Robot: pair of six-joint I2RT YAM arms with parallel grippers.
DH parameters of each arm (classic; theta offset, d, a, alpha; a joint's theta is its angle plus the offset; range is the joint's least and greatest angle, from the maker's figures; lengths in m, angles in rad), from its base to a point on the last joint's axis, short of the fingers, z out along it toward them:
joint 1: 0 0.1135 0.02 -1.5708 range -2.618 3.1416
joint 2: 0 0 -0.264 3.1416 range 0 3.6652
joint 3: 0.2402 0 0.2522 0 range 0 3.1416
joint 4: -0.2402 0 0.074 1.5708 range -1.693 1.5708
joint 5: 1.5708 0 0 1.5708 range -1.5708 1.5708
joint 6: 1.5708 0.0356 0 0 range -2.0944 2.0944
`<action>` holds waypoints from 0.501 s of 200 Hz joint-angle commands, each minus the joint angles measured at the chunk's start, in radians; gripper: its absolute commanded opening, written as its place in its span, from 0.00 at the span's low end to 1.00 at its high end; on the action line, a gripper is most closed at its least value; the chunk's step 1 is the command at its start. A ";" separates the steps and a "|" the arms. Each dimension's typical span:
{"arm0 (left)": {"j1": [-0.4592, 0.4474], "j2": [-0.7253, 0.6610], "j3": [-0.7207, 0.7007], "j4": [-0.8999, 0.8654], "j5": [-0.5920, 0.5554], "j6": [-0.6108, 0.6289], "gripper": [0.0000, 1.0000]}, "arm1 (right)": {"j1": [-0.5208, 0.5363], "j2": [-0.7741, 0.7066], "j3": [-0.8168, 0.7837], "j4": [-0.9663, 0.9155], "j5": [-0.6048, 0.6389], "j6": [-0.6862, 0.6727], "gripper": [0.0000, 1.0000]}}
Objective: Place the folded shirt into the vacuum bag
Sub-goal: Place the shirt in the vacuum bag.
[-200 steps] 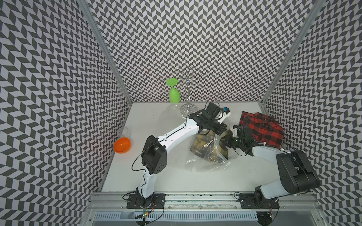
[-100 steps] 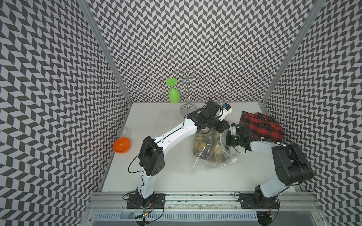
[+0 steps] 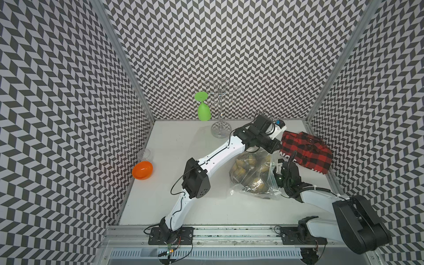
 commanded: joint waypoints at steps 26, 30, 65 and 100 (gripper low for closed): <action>-0.022 -0.272 -0.375 -0.005 -0.039 0.085 0.25 | 0.014 -0.073 -0.031 0.016 0.163 0.144 0.15; -0.021 -0.296 -0.412 0.007 -0.051 0.072 0.29 | 0.015 -0.070 -0.024 0.005 0.173 0.137 0.15; 0.020 -0.503 -0.663 0.182 -0.091 -0.067 0.57 | 0.013 0.007 0.017 -0.014 0.187 0.102 0.15; 0.151 -0.674 -0.797 0.241 -0.159 -0.155 0.68 | 0.009 0.080 0.042 0.004 0.178 0.118 0.14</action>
